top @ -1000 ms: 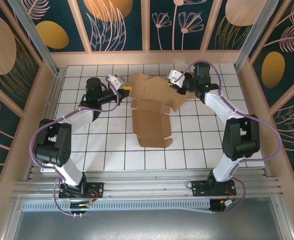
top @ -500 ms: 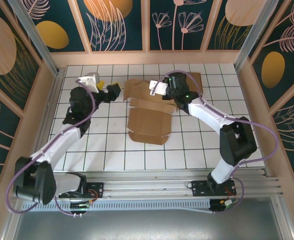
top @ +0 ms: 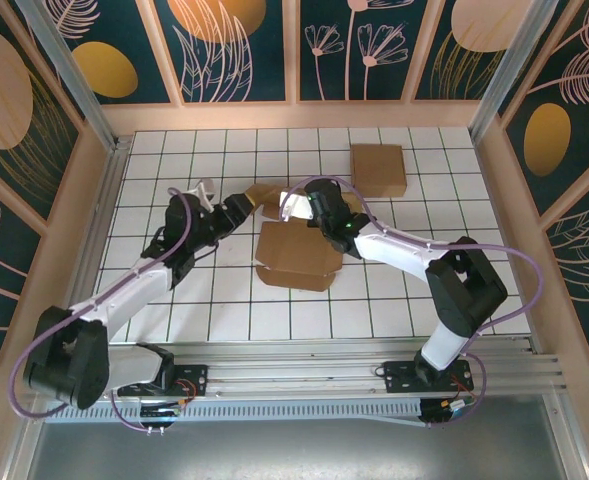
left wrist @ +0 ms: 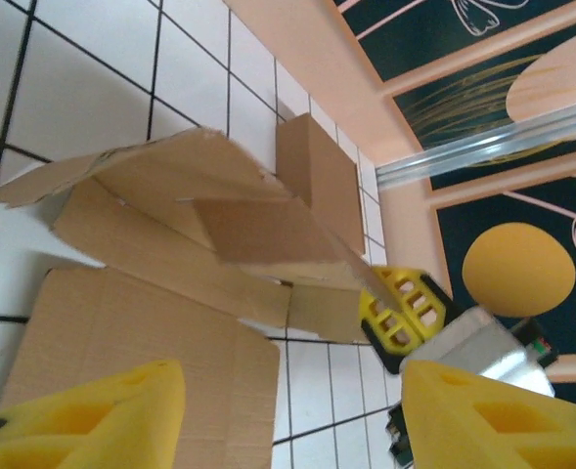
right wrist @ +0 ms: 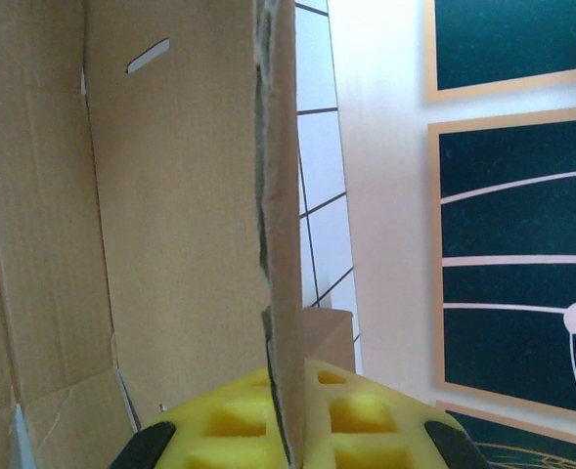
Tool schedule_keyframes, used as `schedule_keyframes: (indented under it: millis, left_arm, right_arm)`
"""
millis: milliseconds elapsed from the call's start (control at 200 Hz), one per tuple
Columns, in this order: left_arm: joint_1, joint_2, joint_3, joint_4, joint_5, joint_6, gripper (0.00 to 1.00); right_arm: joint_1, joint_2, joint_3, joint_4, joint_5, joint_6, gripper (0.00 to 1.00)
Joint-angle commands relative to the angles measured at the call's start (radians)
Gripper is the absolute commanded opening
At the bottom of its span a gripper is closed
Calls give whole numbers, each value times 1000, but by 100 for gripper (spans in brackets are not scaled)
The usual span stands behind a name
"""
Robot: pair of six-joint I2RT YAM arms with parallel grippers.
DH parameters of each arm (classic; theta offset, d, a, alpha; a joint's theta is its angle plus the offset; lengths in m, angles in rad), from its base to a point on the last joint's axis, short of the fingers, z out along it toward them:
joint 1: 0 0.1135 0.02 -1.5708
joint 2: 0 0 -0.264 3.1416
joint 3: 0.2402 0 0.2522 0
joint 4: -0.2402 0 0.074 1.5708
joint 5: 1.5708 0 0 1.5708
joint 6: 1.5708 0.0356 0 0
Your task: Fold the paper box
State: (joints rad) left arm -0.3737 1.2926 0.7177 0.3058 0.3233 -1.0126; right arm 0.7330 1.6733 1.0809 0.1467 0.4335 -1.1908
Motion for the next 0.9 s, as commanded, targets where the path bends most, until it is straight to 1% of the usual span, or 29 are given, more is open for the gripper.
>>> schedule_keyframes:
  millis: [0,55,110,205,325,390,415,581,651,691,771,861,896]
  left_arm:
    - [0,98,170,-68,-9,154,50]
    - [-5,168,247,-144,13,228,48]
    - [-7,246,354,-231,69,272,49]
    - [-13,350,459,-330,104,281,49]
    - [-20,412,476,-309,152,243,50]
    - [-21,415,472,-290,176,219,51]
    - [-22,444,469,-283,184,214,51]
    - [-27,456,458,-229,224,189,56]
    - [-28,468,453,-192,249,167,56]
    - [-28,476,454,-188,248,164,55]
    - [-28,495,464,-198,220,169,48]
    - [-28,524,475,-196,217,170,40]
    - [-28,535,478,-197,216,168,39]
  right_arm:
    - [11,-24,-25,8,24,42,7]
    - [11,-26,-26,7,20,40,7]
    - [11,-25,-28,8,24,37,7]
    - [9,-21,-28,16,27,33,8]
    - [8,-7,-32,41,39,23,10]
    - [8,3,-38,57,46,11,10]
    - [8,7,-40,63,48,7,10]
    - [8,32,-43,79,55,-3,10]
    - [9,40,-43,88,54,-2,11]
    - [9,42,-43,91,52,1,12]
    - [10,46,-43,93,43,13,15]
    - [10,49,-54,98,35,23,18]
    - [11,46,-60,104,35,25,20]
